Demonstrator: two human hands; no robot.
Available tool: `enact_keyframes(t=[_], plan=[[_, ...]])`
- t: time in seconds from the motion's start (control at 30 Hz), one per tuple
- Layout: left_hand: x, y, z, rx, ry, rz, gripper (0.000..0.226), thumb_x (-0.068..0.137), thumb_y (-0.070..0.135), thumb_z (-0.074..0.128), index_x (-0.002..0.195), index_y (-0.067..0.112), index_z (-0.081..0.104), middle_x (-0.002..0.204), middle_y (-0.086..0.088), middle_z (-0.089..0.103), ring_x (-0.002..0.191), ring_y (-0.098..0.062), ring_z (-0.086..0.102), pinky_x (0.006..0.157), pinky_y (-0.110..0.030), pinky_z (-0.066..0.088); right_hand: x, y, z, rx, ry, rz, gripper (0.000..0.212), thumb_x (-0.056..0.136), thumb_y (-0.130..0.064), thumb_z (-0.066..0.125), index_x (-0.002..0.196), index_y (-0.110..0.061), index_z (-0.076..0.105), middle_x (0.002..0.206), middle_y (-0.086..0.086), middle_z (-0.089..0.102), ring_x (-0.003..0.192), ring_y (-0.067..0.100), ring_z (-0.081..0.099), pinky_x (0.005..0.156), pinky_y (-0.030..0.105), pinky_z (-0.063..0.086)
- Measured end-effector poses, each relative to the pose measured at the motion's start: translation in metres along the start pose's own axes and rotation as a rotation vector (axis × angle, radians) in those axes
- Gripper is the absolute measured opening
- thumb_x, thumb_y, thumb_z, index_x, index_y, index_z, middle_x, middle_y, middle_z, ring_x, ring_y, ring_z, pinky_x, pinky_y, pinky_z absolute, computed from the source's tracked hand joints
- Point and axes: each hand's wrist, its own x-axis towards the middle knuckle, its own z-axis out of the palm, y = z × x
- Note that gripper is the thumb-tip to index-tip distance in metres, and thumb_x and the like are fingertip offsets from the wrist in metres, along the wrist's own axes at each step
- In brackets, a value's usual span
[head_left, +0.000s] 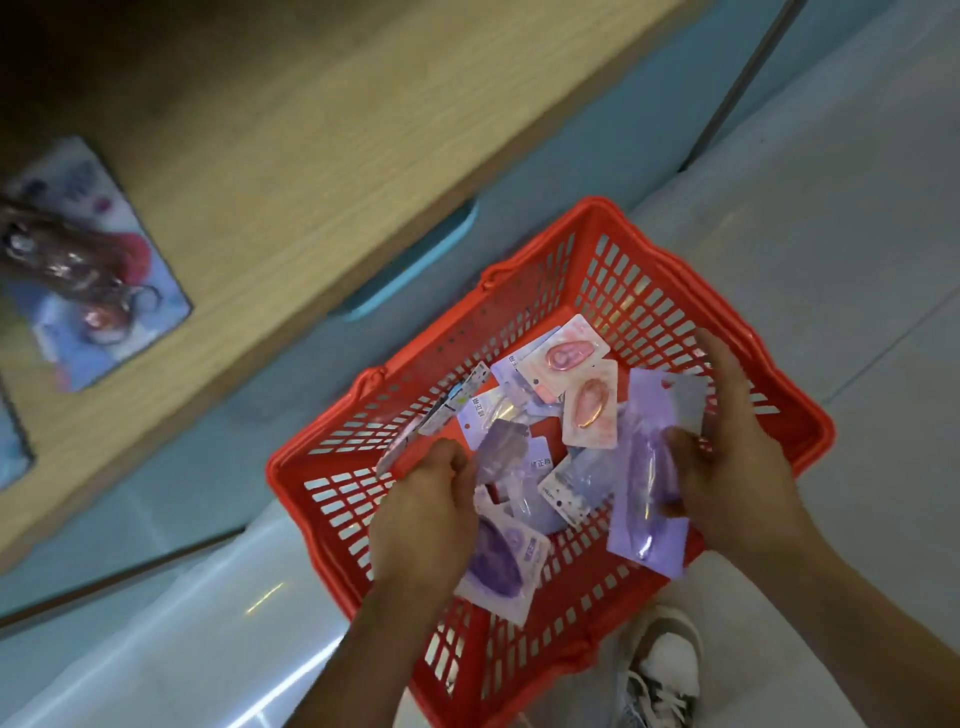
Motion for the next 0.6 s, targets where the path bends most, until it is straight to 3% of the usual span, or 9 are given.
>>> enact_keyframes(t=[0.07, 0.13, 0.2, 0.27, 0.33, 0.4, 0.47, 0.53, 0.6], plan=[[-0.018, 0.016, -0.049, 0.031, -0.006, 0.058, 0.013, 0.097, 0.035, 0.052, 0.088, 0.026, 0.052, 0.082, 0.002, 0.067, 0.079, -0.027, 0.064, 0.061, -0.032, 0.043, -0.018, -0.036, -0.017, -0.022, -0.001, -0.09, 0.077, 0.088, 0.013, 0.047, 0.139, -0.045, 0.043, 0.059, -0.011, 0.057, 0.052, -0.004, 0.058, 0.054, 0.005, 0.042], [-0.035, 0.031, -0.101, 0.049, -0.039, 0.076, 0.014, 0.095, 0.035, 0.057, 0.084, 0.026, 0.053, 0.081, 0.005, 0.067, 0.081, -0.023, 0.062, 0.068, -0.034, 0.048, -0.032, -0.073, -0.038, -0.001, 0.035, -0.198, 0.073, 0.079, 0.016, 0.051, 0.116, -0.046, 0.061, 0.09, -0.018, 0.067, 0.08, -0.004, 0.063, 0.074, 0.003, 0.043], [-0.051, 0.053, -0.155, -0.024, -0.111, 0.109, 0.018, 0.093, 0.033, 0.061, 0.076, 0.029, 0.054, 0.074, 0.01, 0.063, 0.075, -0.013, 0.058, 0.072, -0.034, 0.048, -0.044, -0.113, -0.063, -0.017, 0.073, -0.249, 0.067, 0.072, 0.013, 0.053, 0.099, -0.046, 0.068, 0.113, -0.006, 0.064, 0.099, 0.012, 0.062, 0.085, 0.008, 0.043], [-0.071, 0.084, -0.213, -0.12, -0.19, 0.176, 0.022, 0.091, 0.033, 0.063, 0.071, 0.04, 0.055, 0.067, 0.017, 0.058, 0.065, -0.003, 0.05, 0.068, -0.03, 0.043, -0.058, -0.161, -0.09, 0.078, 0.13, -0.282, 0.058, 0.07, 0.005, 0.045, 0.093, -0.04, 0.072, 0.113, -0.001, 0.061, 0.095, 0.01, 0.064, 0.085, 0.01, 0.045], [-0.095, 0.124, -0.274, -0.227, -0.259, 0.246, 0.023, 0.086, 0.034, 0.062, 0.068, 0.048, 0.057, 0.062, 0.021, 0.055, 0.06, 0.0, 0.046, 0.062, -0.022, 0.037, -0.079, -0.215, -0.121, 0.167, 0.107, -0.262, 0.04, 0.08, -0.001, 0.045, 0.092, -0.026, 0.074, 0.108, -0.009, 0.061, 0.082, -0.005, 0.064, 0.079, 0.008, 0.048], [-0.123, 0.167, -0.334, -0.33, -0.286, 0.31, 0.019, 0.08, 0.034, 0.059, 0.064, 0.045, 0.057, 0.059, 0.019, 0.05, 0.059, 0.0, 0.042, 0.058, -0.018, 0.032, -0.106, -0.273, -0.153, 0.189, 0.016, -0.279, 0.031, 0.095, -0.009, 0.051, 0.092, -0.031, 0.073, 0.105, -0.029, 0.064, 0.08, -0.013, 0.061, 0.074, 0.007, 0.048], [-0.155, 0.207, -0.389, -0.4, -0.275, 0.359, 0.018, 0.08, 0.032, 0.059, 0.063, 0.038, 0.057, 0.057, 0.018, 0.048, 0.058, 0.001, 0.041, 0.056, -0.016, 0.032, -0.139, -0.332, -0.188, 0.278, -0.134, -0.332, 0.016, 0.097, -0.026, 0.059, 0.094, -0.033, 0.073, 0.102, -0.036, 0.065, 0.089, -0.021, 0.057, 0.077, 0.0, 0.04], [-0.184, 0.24, -0.436, -0.463, -0.225, 0.382, 0.023, 0.088, 0.023, 0.064, 0.066, 0.029, 0.057, 0.054, 0.017, 0.048, 0.051, 0.002, 0.043, 0.052, -0.014, 0.034, -0.173, -0.387, -0.227, 0.305, -0.308, -0.398, 0.016, 0.085, -0.045, 0.07, 0.095, -0.033, 0.073, 0.111, -0.03, 0.065, 0.1, -0.021, 0.056, 0.082, 0.0, 0.038], [-0.211, 0.269, -0.479, -0.49, -0.161, 0.405, 0.024, 0.092, 0.017, 0.064, 0.07, 0.02, 0.053, 0.054, 0.016, 0.048, 0.048, 0.0, 0.043, 0.05, -0.017, 0.035, -0.208, -0.434, -0.264, 0.262, -0.445, -0.446, 0.034, 0.067, -0.039, 0.088, 0.095, -0.033, 0.071, 0.104, -0.037, 0.065, 0.096, -0.022, 0.056, 0.078, 0.0, 0.04]])
